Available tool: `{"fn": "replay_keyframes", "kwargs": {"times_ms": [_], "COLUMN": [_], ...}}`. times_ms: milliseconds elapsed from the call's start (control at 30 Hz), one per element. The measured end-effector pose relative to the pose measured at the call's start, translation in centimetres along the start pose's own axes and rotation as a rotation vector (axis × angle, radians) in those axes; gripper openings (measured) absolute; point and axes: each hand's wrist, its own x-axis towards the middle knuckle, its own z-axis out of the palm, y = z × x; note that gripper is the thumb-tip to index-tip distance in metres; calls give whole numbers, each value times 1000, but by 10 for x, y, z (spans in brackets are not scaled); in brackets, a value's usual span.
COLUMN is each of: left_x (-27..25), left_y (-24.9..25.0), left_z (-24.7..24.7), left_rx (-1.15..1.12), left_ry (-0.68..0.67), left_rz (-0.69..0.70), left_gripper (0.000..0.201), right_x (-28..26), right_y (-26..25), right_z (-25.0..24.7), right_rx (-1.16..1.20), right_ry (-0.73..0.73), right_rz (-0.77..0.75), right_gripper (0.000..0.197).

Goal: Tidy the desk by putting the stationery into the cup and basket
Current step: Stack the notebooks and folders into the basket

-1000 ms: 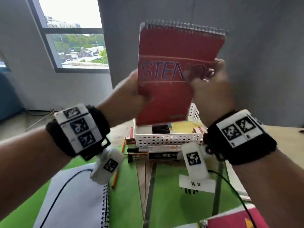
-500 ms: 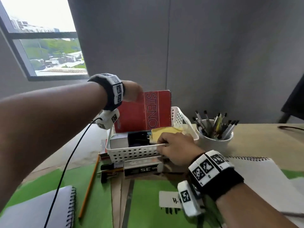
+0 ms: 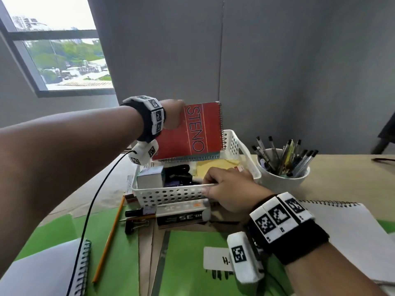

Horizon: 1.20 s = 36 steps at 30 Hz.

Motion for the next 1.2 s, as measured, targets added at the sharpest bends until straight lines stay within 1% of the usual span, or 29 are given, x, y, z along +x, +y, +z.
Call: {"fn": "replay_keyframes", "kwargs": {"times_ms": [67, 100, 167, 200, 233, 267, 300, 333, 367, 433, 500, 533, 567, 600, 633, 667, 700, 767, 800, 833, 867, 967, 1033, 1200], "left_x": [-2, -2, -3, -5, -8, -11, -18, -24, -34, -54, -82, -99, -119, -140, -163, -184, -205, -244, -261, -276, -289, -316, -326, -334], "left_y": [1, 3, 8, 10, 10, 11, 12, 12, 12, 11, 14, 18, 25, 33, 42, 49, 55, 65, 69, 74, 77, 88, 92, 92], "left_z": [3, 7, 17, 20, 20, 18, 13, 7, 0, -15, -30, -35, -40, -42, -40, -34, -26, -7, 3, 12, 20, 34, 39, 47], "left_rx": [9, 43, 121, 159, 188, 198, 175, 142, 109, 47, 1, -8, -10, -11, -11, -6, -13, -67, -80, -87, -105, -206, -260, -415], "left_ry": [-33, -88, -194, -220, -222, -208, -185, -163, -141, -71, 34, 73, 81, 47, -28, -138, -280, -611, -750, -835, -863, -794, -784, -823], "left_rz": [-17, -13, -17, -29, -35, -46, -58, -57, -34, 63, 169, 215, 260, 300, 338, 380, 418, 451, 455, 464, 468, 435, 404, 297], "left_gripper": [50, 64, 101, 116, 124, 125, 122, 113, 97, 59, 25, 15, 11, 10, 12, 16, 24, 45, 54, 58, 59, 57, 54, 41], "right_x": [2, 4, 8, 8, 9, 8, 9, 9, 10, 11, 13, 13, 13, 13, 12, 11, 11, 9, 8, 8, 8, 7, 7, 7], "right_y": [1, 0, 1, 0, 0, -1, -1, -1, -1, 0, -1, -2, -3, -4, -4, -5, -6, -9, -11, -12, -13, -14, -14, -16], "right_z": [0, 1, 2, 1, 1, 0, 0, -1, -1, -2, -3, -3, -4, -5, -6, -7, -8, -10, -11, -11, -11, -11, -11, -11], "right_rx": [6, 4, 3, 5, 9, 12, 14, 12, 11, 15, 17, 16, 15, 20, 38, 57, 62, 34, 24, 19, 18, 26, 22, 35], "right_ry": [-16, -20, -22, -22, -26, -26, -28, -31, -36, -53, -67, -66, -62, -63, -74, -85, -90, -89, -84, -82, -79, -69, -68, -76], "right_rz": [21, 34, 57, 64, 69, 66, 62, 56, 44, 5, -25, -30, -29, -23, -18, -17, -18, -6, 4, 13, 19, 36, 42, 59], "right_gripper": [11, 11, 12, 12, 12, 10, 9, 7, 7, 5, 6, 8, 9, 8, 6, 5, 8, 17, 21, 22, 20, 13, 14, 19]}}
